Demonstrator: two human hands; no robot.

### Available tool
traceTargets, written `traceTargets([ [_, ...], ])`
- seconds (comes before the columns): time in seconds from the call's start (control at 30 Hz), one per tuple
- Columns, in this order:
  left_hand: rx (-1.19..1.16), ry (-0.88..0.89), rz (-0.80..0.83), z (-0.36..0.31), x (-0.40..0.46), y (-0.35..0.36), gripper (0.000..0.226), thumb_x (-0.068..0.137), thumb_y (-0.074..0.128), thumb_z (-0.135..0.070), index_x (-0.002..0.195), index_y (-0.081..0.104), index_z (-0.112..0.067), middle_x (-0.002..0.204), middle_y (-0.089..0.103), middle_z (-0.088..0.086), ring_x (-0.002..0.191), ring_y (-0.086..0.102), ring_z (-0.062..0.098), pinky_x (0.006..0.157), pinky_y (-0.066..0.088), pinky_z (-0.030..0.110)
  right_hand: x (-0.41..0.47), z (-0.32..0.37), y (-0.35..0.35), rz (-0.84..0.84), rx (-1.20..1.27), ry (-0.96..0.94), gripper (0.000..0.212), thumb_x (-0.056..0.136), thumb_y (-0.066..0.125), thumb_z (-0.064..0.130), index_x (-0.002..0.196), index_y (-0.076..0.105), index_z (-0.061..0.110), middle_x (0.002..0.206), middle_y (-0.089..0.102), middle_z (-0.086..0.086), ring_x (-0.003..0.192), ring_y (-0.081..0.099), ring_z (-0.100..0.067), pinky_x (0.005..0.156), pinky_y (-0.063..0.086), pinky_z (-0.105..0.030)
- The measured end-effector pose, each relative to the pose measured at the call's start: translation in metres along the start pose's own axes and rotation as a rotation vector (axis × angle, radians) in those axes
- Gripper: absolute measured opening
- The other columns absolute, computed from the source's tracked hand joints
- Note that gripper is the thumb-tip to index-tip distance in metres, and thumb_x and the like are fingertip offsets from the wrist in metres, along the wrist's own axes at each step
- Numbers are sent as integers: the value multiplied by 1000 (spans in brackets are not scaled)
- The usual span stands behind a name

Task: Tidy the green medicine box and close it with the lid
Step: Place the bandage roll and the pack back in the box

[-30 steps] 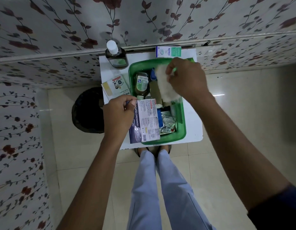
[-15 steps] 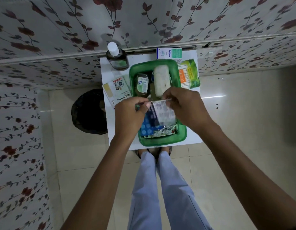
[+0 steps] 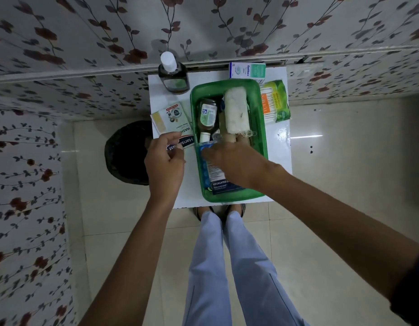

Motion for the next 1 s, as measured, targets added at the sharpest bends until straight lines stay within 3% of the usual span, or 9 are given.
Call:
traceTargets([
  [0.07, -2, -6, -9, 4, 3, 1, 25, 87, 48, -6, 103, 61, -21, 109, 60, 8, 86, 63, 27, 63, 45, 25, -6, -15, -2, -112, 139, 69, 48, 77, 48, -12, 121, 52, 8, 116, 62, -17, 96, 60, -36, 76, 51, -39],
  [0.2, 76, -86, -87, 23, 27, -3, 28, 84, 55, -8, 112, 57, -12, 114, 56, 14, 89, 57, 21, 72, 44, 14, -12, -40, -27, -419, 467, 154, 21, 78, 57, -7, 87, 70, 7, 84, 74, -12, 67, 67, -29, 63, 56, -30],
  [0.3, 223, -143, -117, 38, 56, -2, 49, 76, 68, -21, 119, 51, -5, 122, 47, 21, 109, 49, 36, 91, 46, 40, -11, -70, -52, -551, 672, 308, 18, 82, 59, -1, 90, 71, 10, 78, 67, 5, 59, 60, -11, 59, 44, -3],
  [0.4, 584, 33, -5, 20, 76, 17, 74, 69, 76, -27, 130, 37, -12, 139, 33, 18, 124, 33, 39, 95, 37, 52, -14, -108, -69, -693, 692, 474, 19, 83, 57, 1, 93, 71, 10, 80, 65, 7, 66, 60, -10, 64, 42, -3],
  [0.5, 804, 113, 121, 10, 92, 33, 83, 63, 80, -30, 132, 34, -19, 140, 34, 12, 126, 30, 37, 95, 32, 52, -26, -148, -61, -799, 621, 702, 24, 81, 56, 3, 97, 71, 10, 95, 73, -4, 79, 65, -18, 73, 43, -17],
  [0.6, 802, 28, 121, 13, 104, 29, 83, 56, 84, -28, 124, 38, -14, 132, 40, 17, 123, 32, 39, 95, 31, 49, -33, -188, -28, -713, 600, 921, 34, 81, 61, 9, 115, 62, 10, 115, 66, -13, 101, 61, -28, 90, 46, -31],
  [0.73, 791, -11, 119, 18, 113, 19, 60, 58, 82, -37, 105, 56, -10, 119, 51, 21, 117, 38, 40, 92, 35, 50, -15, -205, 5, -401, 556, 967, 69, 75, 71, 37, 128, 43, 3, 125, 55, -21, 116, 50, -38, 97, 43, -48],
  [0.87, 485, -25, 61, 6, 98, -5, 30, 72, 71, -34, 85, 64, -8, 91, 66, 23, 85, 62, 42, 75, 53, 52, -3, -202, 12, -280, 487, 992, 85, 69, 74, 44, 130, 33, 0, 130, 44, -25, 121, 42, -41, 99, 36, -51],
  [1.0, 365, 36, -105, -27, 65, -37, 21, 81, 66, -18, 94, 61, -2, 88, 65, 12, 76, 59, 25, 66, 47, 32, -4, -210, 14, -256, 611, 1066, 85, 67, 78, 41, 127, 37, -2, 133, 40, -26, 124, 38, -39, 103, 34, -47],
])
Point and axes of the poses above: each hand's wrist, its own x-axis towards the middle knuckle, its own y-axis out of the palm, z = x × y, the point moved 8 cm from there along x, towards the middle knuckle
